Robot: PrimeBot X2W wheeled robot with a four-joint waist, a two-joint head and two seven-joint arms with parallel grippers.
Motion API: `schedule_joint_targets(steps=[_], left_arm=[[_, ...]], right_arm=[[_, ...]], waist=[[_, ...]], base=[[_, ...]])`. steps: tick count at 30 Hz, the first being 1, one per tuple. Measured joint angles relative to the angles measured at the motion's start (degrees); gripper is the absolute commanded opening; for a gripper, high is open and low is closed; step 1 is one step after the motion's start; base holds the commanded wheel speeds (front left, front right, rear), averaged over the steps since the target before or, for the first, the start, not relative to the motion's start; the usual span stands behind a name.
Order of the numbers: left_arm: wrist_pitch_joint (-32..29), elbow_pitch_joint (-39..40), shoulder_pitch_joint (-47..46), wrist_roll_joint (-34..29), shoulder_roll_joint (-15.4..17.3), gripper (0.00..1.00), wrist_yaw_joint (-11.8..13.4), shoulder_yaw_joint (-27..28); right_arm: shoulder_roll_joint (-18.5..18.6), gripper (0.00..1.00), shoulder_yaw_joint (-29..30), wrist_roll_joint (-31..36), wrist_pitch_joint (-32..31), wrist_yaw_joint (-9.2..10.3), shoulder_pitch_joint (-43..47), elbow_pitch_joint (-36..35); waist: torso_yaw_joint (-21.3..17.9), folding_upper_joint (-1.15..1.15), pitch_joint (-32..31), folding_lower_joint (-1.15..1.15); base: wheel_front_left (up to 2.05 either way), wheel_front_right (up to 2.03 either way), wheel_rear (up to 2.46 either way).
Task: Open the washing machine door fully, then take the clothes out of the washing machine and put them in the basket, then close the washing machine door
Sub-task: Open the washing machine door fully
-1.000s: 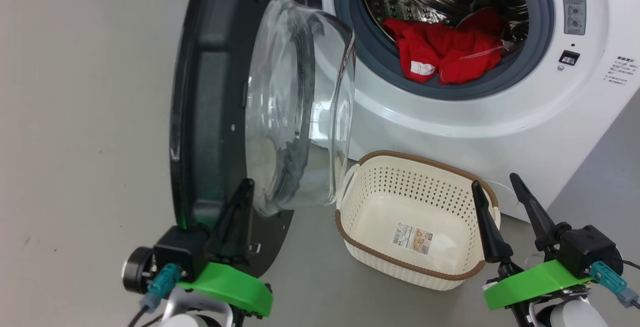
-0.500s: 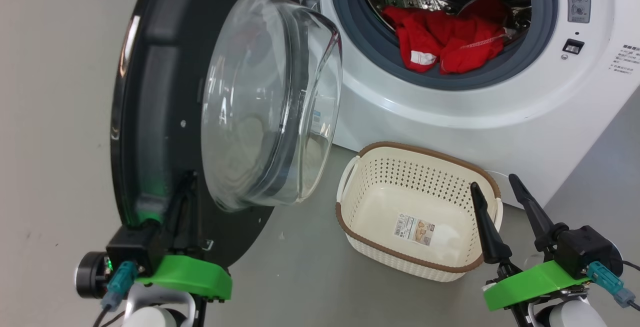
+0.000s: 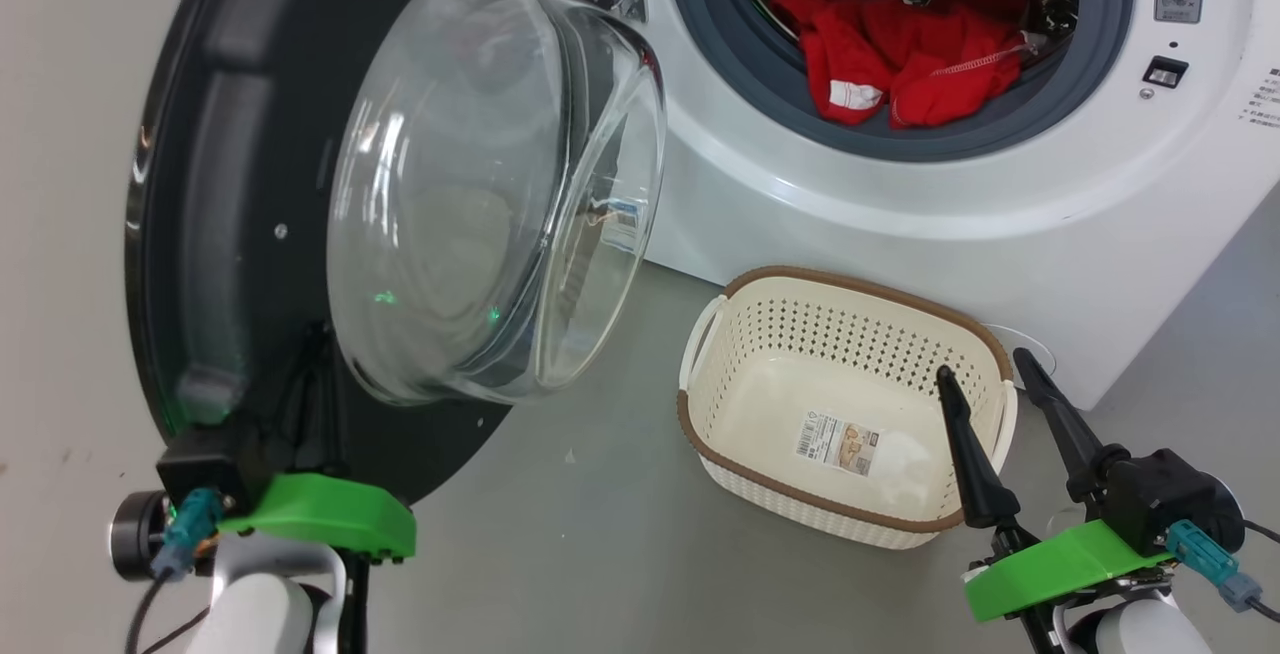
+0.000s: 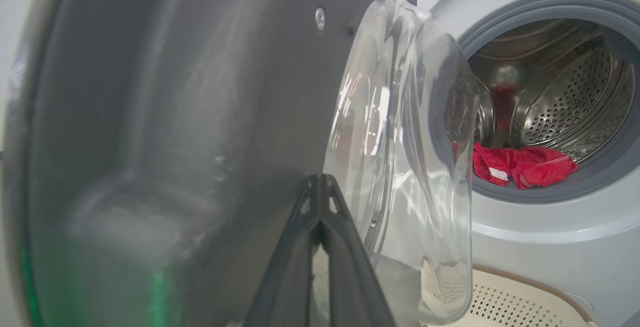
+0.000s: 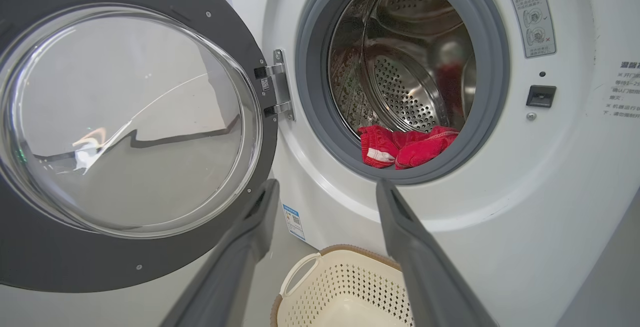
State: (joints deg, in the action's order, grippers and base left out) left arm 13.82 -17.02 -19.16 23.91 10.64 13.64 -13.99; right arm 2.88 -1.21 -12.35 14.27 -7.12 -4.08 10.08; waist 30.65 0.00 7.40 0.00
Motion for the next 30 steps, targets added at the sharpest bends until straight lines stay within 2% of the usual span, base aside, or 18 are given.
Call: schedule_joint_targets(steps=[3,11,21,30], left_arm=[[0.5,-2.7,-1.2,1.4,-0.6,0.00,-1.5,1.1],[0.5,-6.8,-3.1,1.1,-0.6,0.00,-2.7,4.2],[0.6,-10.2,-5.6,-1.8,-1.5,0.00,-5.1,9.5],[0.7,-13.1,-7.7,-4.7,-2.8,0.00,-6.3,14.3]], right_arm=[[0.0,1.00,-0.2,0.0,-0.2,0.00,0.0,-0.1],[0.0,1.00,-0.5,0.4,-0.7,0.00,0.0,-0.4],[0.0,1.00,-1.2,1.8,-1.8,0.00,0.0,-1.1],[0.0,1.00,-1.1,2.1,-2.7,0.00,0.0,-2.0]], waist=[[-0.1,0.00,0.1,0.00],[-0.4,0.00,0.1,0.00],[-0.5,0.00,0.3,0.00],[-0.4,0.00,1.2,0.00]], base=[[0.00,0.00,0.00],[0.00,0.00,0.00],[0.00,0.00,0.00],[0.00,0.00,0.00]])
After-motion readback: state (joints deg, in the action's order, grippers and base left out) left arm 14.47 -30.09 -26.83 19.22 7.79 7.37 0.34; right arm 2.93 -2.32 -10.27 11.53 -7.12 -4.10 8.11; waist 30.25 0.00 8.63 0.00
